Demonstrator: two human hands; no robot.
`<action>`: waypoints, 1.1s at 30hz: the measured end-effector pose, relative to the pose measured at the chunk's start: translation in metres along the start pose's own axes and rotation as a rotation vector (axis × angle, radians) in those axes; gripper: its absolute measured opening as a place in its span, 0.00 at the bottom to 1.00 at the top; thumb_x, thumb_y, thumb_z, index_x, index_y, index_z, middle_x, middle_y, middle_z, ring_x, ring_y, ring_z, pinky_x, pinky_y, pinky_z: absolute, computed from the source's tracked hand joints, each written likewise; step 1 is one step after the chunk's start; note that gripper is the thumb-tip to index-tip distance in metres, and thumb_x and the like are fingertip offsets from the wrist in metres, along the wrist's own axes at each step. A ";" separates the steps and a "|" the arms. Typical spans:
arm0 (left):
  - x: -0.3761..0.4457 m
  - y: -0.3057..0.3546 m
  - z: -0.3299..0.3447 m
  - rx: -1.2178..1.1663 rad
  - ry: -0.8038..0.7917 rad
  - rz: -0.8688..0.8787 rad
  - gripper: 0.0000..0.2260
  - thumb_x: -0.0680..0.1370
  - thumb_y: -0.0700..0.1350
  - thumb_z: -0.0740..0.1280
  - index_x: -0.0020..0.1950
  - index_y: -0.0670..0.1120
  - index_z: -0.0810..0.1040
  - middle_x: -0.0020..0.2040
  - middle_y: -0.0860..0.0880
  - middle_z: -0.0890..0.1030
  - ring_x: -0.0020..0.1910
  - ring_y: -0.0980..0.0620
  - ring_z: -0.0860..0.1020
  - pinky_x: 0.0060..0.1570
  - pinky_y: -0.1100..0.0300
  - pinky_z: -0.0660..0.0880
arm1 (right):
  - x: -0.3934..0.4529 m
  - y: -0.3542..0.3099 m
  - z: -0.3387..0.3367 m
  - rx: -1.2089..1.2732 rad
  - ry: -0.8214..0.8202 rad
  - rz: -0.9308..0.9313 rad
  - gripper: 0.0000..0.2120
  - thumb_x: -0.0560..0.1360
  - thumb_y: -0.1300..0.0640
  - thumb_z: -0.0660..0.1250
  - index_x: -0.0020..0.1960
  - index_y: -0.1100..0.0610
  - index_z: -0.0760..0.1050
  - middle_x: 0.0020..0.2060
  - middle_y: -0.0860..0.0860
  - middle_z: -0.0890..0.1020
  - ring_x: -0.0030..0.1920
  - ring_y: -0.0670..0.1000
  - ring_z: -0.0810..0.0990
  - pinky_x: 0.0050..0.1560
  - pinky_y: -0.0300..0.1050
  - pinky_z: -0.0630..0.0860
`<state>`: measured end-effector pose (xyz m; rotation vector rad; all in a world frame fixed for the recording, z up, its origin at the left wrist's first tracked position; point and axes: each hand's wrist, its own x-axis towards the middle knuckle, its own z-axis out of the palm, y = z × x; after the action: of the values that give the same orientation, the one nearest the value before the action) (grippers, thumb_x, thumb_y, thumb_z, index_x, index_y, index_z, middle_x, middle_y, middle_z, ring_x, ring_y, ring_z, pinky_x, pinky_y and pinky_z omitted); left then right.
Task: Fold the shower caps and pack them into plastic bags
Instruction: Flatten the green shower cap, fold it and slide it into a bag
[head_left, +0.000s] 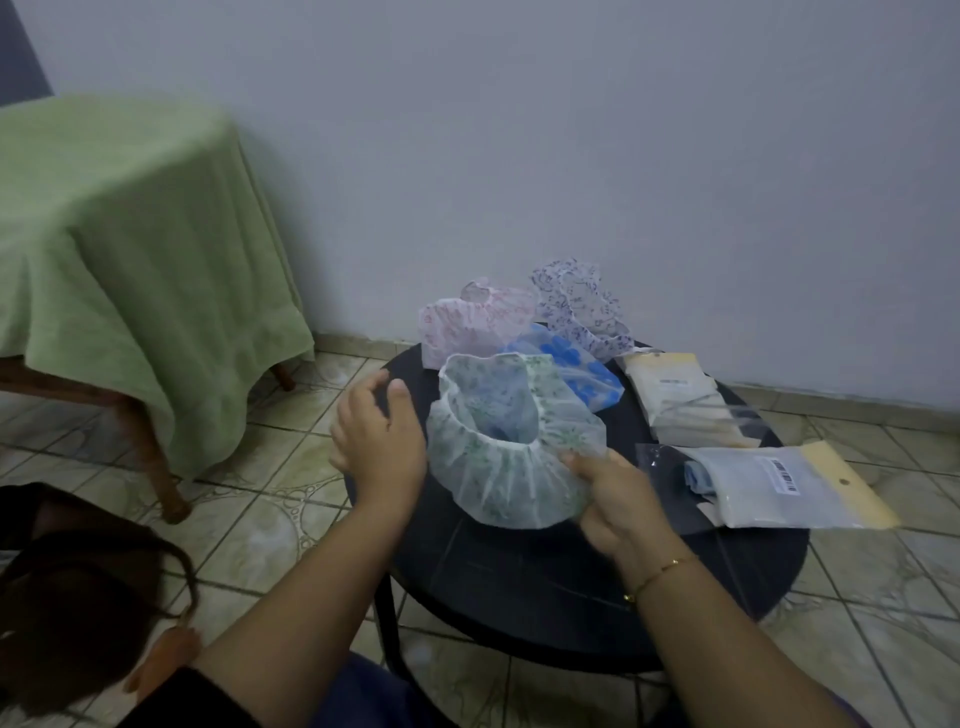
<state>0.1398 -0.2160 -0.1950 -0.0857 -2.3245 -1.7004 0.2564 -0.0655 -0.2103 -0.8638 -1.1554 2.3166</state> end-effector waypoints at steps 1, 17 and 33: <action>0.003 -0.002 0.001 -0.056 -0.131 -0.175 0.22 0.77 0.59 0.54 0.59 0.46 0.74 0.58 0.47 0.77 0.60 0.42 0.73 0.66 0.43 0.63 | -0.002 0.000 -0.008 0.001 -0.018 0.012 0.16 0.74 0.71 0.62 0.61 0.64 0.73 0.50 0.60 0.82 0.45 0.59 0.82 0.42 0.53 0.79; -0.044 0.008 0.008 -0.531 -1.071 -0.481 0.30 0.69 0.59 0.68 0.66 0.44 0.74 0.59 0.44 0.80 0.58 0.47 0.79 0.63 0.49 0.71 | -0.031 -0.003 -0.060 -0.025 -0.195 0.014 0.22 0.74 0.48 0.65 0.62 0.60 0.75 0.54 0.58 0.82 0.54 0.57 0.82 0.53 0.56 0.78; -0.006 -0.040 0.005 0.240 -0.273 -0.108 0.14 0.80 0.51 0.61 0.45 0.41 0.77 0.41 0.46 0.79 0.42 0.47 0.76 0.39 0.56 0.69 | -0.030 -0.003 -0.073 -0.394 0.176 -0.005 0.12 0.78 0.52 0.62 0.45 0.62 0.75 0.34 0.60 0.80 0.27 0.56 0.79 0.20 0.43 0.74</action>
<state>0.1366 -0.2232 -0.2353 -0.1573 -2.7632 -1.5242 0.3288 -0.0408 -0.2318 -1.1715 -1.5564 1.9893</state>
